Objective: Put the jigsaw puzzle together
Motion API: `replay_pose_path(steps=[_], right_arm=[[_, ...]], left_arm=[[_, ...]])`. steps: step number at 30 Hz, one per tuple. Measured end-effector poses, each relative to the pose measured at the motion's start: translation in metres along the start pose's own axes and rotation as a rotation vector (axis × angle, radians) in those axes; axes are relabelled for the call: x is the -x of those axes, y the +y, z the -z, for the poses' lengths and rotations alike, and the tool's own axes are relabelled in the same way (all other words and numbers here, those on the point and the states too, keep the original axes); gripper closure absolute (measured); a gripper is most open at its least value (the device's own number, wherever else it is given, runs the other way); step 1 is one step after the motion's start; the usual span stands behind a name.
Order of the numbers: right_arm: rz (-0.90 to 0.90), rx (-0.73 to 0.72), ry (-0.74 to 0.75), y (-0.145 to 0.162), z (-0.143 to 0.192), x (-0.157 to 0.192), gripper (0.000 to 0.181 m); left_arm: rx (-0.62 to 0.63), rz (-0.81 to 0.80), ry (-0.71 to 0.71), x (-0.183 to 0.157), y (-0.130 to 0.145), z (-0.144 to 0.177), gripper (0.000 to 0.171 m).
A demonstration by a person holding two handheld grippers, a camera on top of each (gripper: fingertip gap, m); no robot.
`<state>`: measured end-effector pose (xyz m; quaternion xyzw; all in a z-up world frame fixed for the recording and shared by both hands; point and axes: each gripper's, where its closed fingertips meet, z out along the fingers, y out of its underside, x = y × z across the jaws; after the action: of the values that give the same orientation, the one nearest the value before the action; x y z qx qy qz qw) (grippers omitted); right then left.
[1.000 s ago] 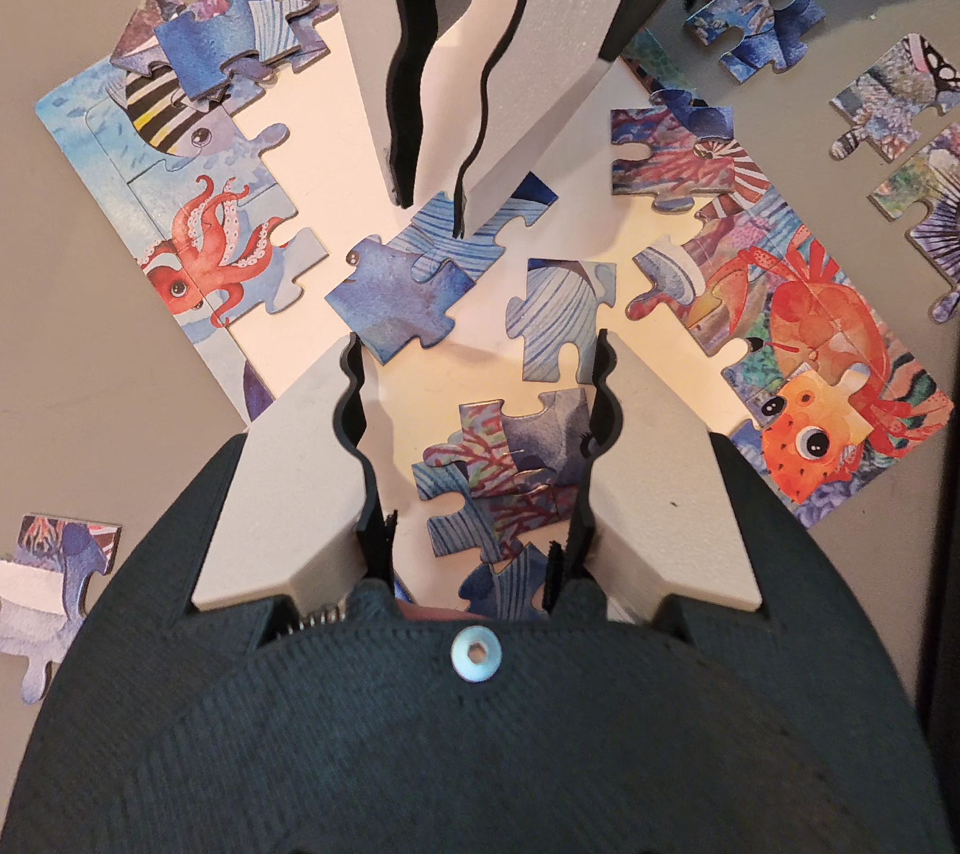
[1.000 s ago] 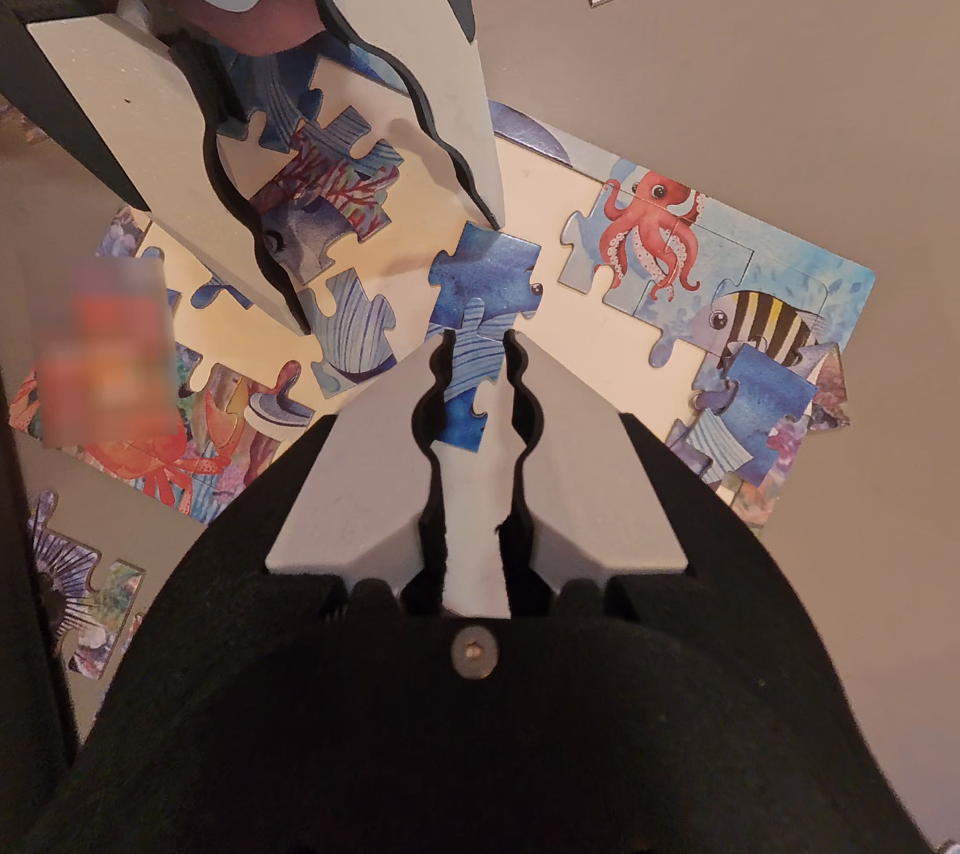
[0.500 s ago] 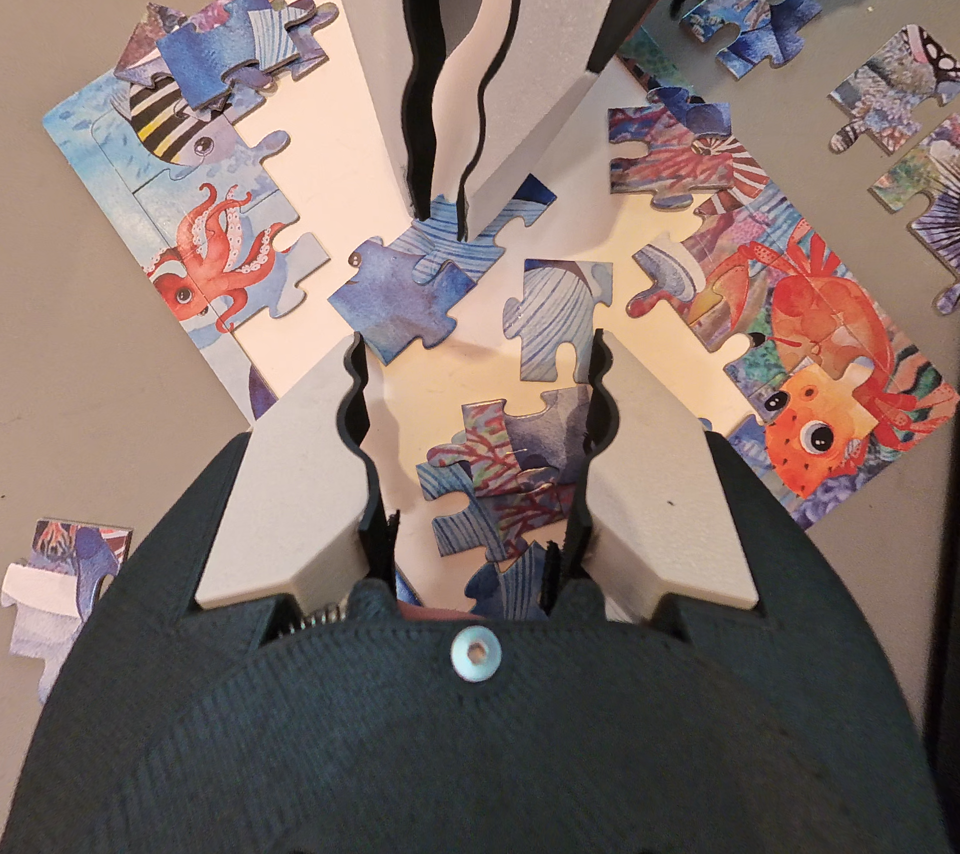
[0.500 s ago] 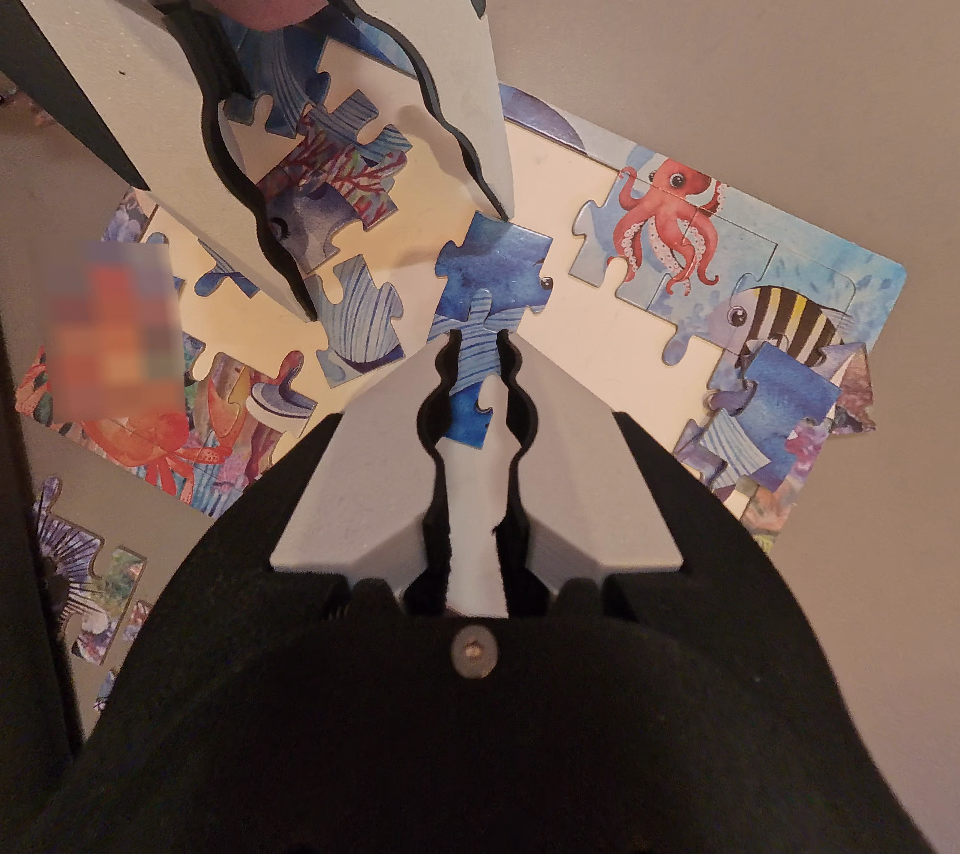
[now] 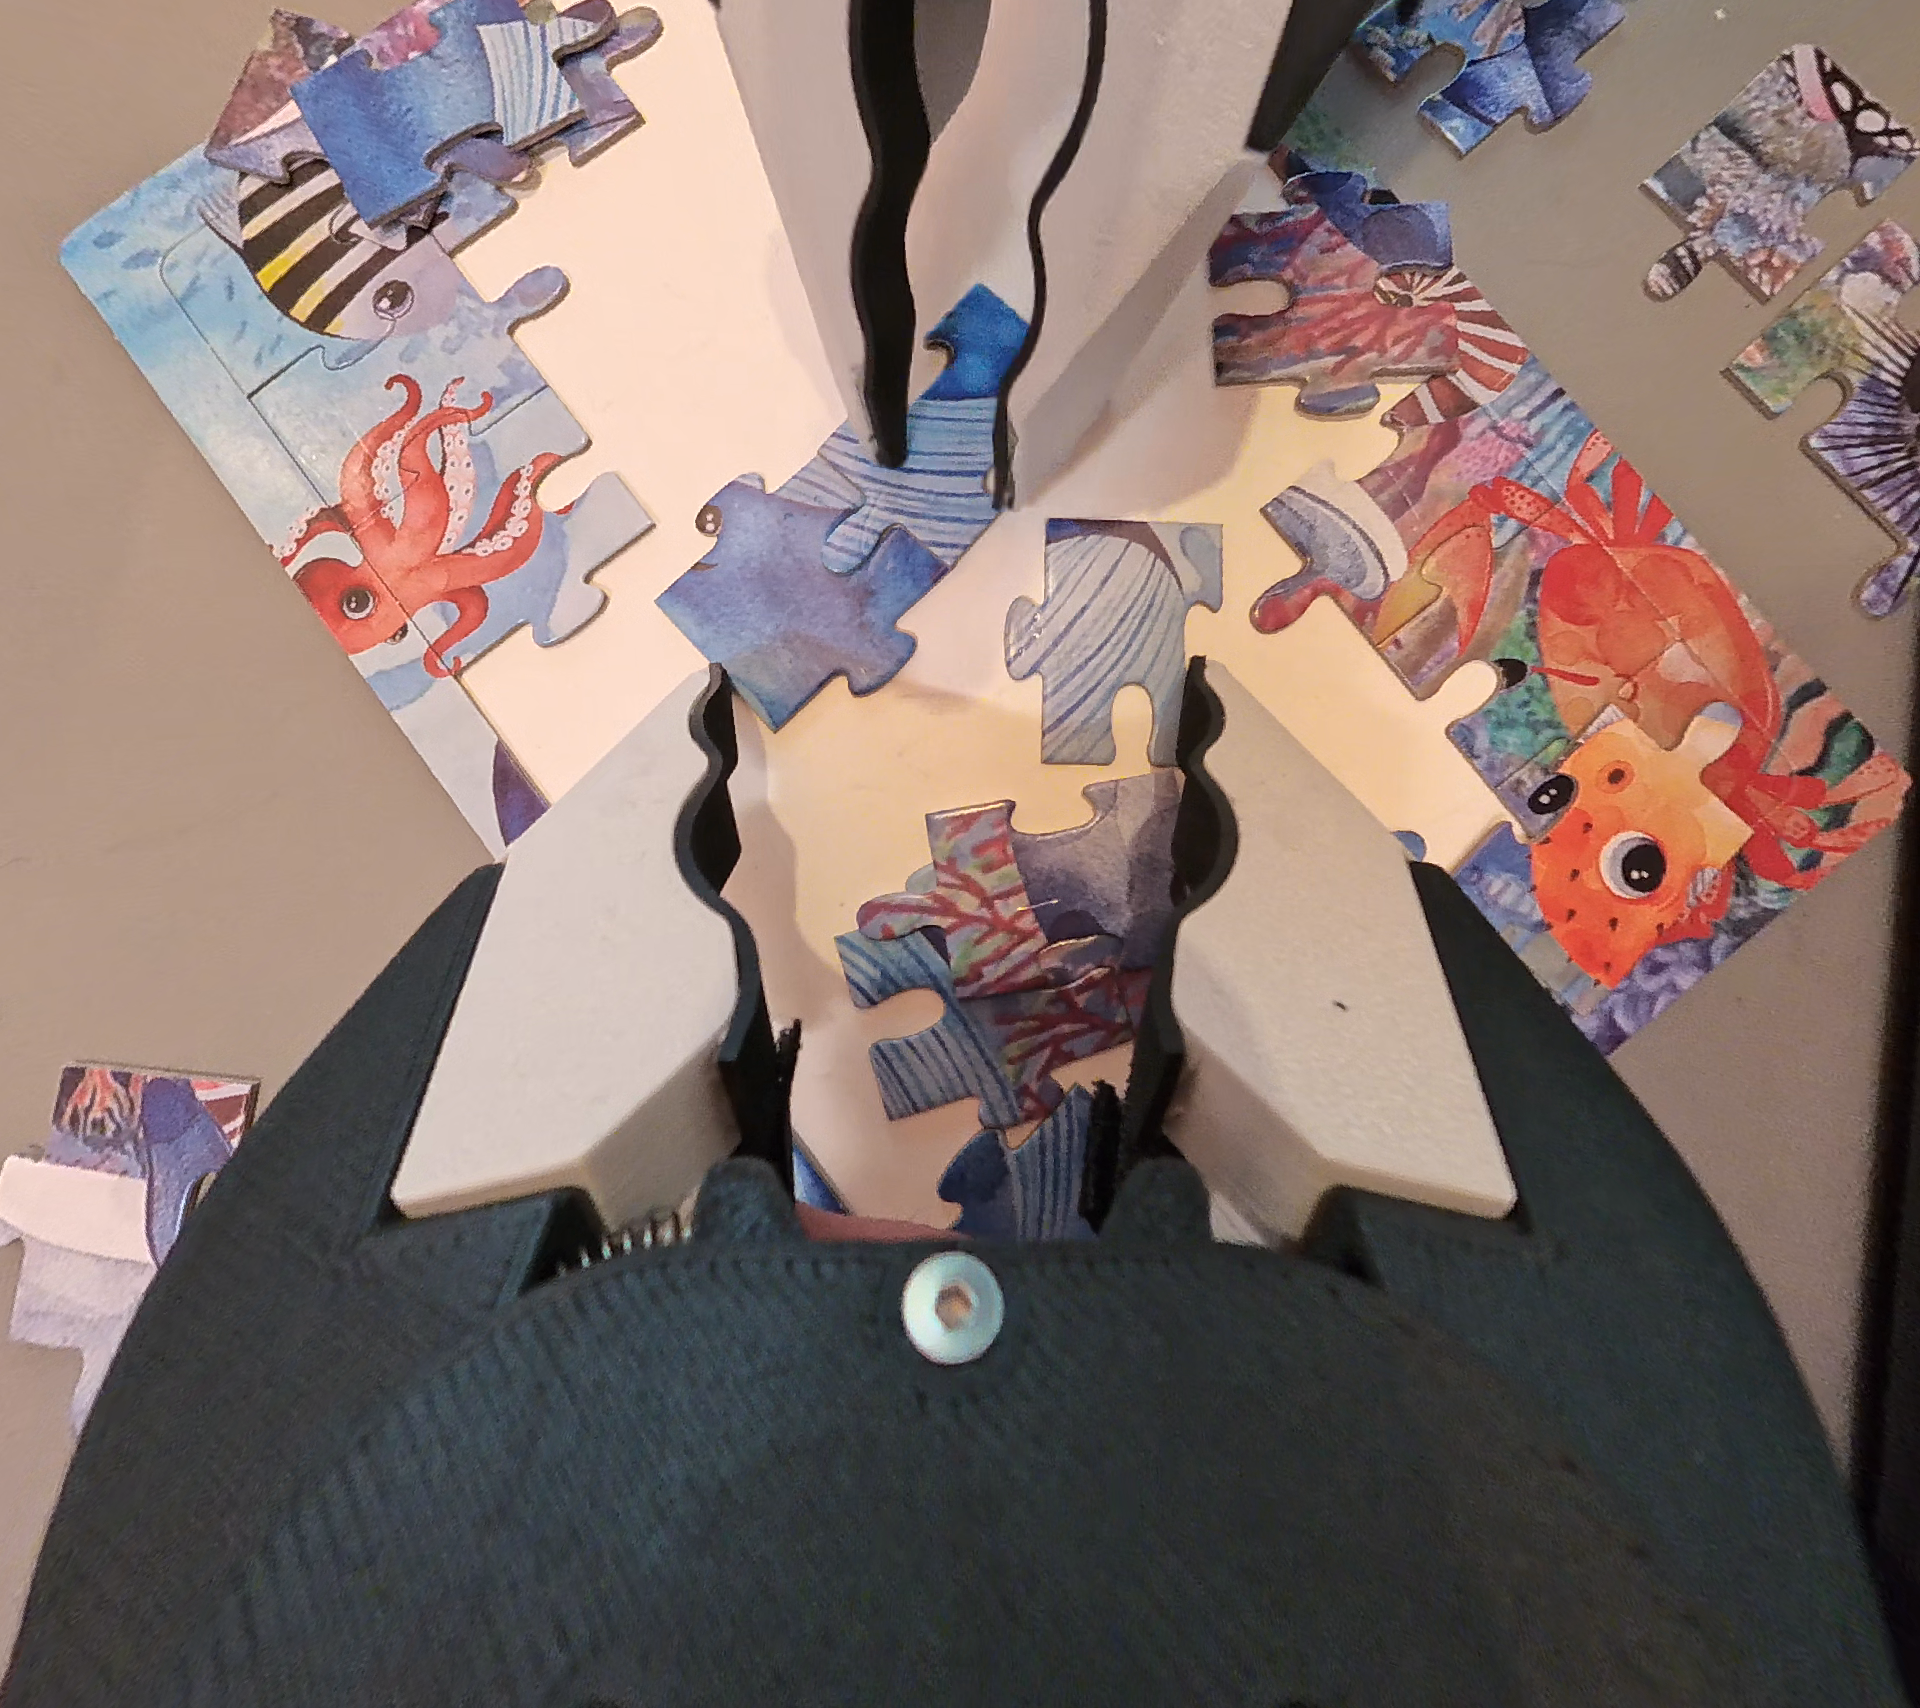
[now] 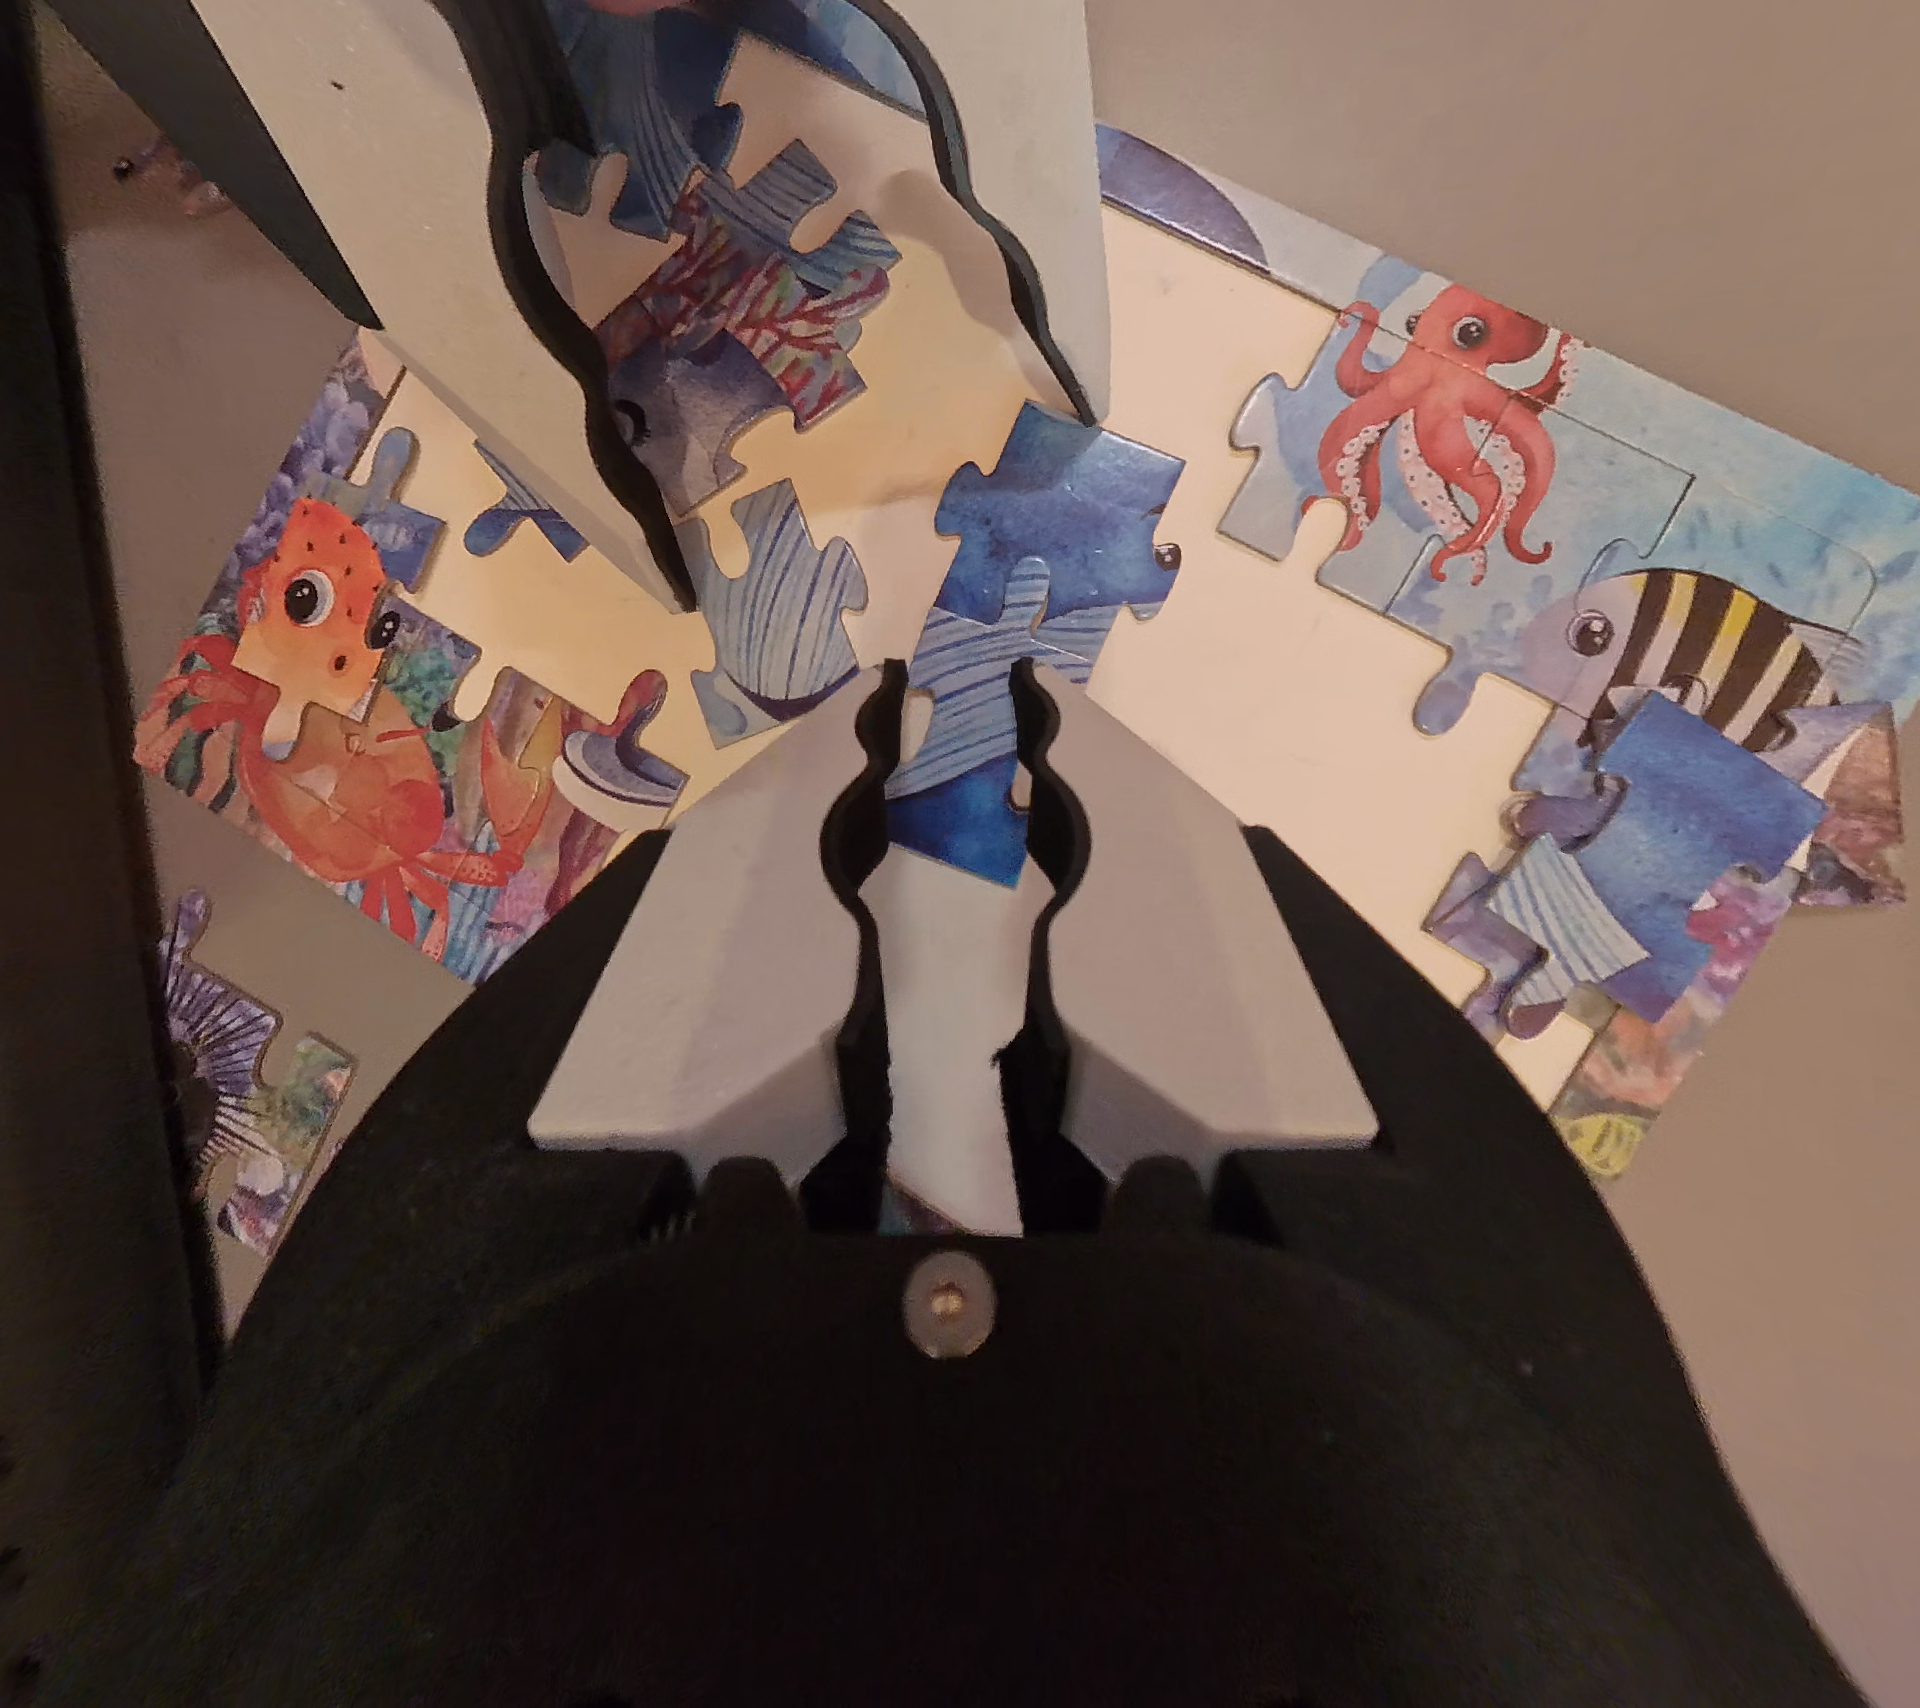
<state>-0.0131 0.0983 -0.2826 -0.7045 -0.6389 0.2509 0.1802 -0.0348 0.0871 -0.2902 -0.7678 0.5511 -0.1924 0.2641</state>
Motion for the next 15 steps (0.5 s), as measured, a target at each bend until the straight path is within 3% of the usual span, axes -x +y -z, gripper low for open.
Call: replay_pose_path(steps=[15], right_arm=[[-0.026, -0.008, 0.011, 0.0026, 0.0080, -0.0068, 0.155]], left_arm=[[-0.004, -0.003, 0.006, 0.0030, 0.0057, 0.0055, 0.096]])
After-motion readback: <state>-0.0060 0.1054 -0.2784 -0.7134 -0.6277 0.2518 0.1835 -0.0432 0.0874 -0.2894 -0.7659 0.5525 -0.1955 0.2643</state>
